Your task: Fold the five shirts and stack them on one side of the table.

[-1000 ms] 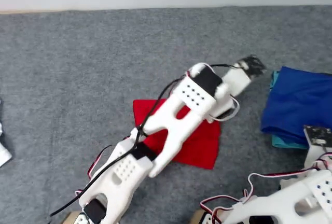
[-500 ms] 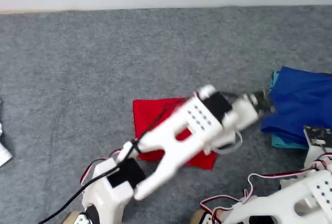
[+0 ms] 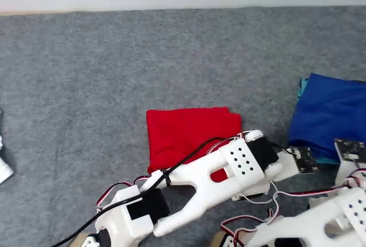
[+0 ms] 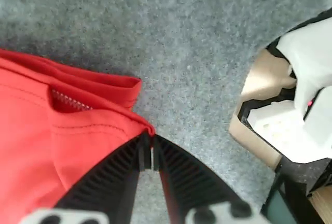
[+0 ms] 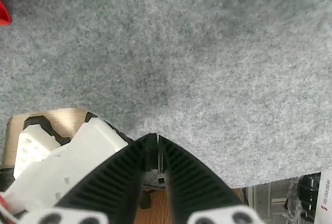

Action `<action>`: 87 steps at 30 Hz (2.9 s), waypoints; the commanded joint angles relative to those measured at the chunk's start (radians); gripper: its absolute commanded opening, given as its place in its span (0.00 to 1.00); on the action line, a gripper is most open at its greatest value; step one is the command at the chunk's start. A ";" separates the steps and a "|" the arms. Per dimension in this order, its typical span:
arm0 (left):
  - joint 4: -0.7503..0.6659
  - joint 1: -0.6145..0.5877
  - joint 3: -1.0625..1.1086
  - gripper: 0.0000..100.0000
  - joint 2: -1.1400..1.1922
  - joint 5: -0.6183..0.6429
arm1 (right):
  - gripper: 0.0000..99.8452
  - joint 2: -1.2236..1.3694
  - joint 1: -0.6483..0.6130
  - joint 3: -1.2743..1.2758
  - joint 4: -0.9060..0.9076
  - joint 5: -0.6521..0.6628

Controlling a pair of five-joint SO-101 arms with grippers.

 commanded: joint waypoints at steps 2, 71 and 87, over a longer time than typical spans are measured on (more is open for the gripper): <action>0.020 0.002 -0.038 0.05 -0.012 0.012 | 0.01 -0.018 -0.008 -0.005 -0.008 -0.009; -0.226 -1.494 0.323 0.00 -0.351 -0.011 | 0.01 0.840 -1.880 -0.698 -0.216 -0.864; -0.189 -1.646 0.265 0.00 -0.537 -0.008 | 0.01 1.047 -1.979 -0.707 -0.303 -0.862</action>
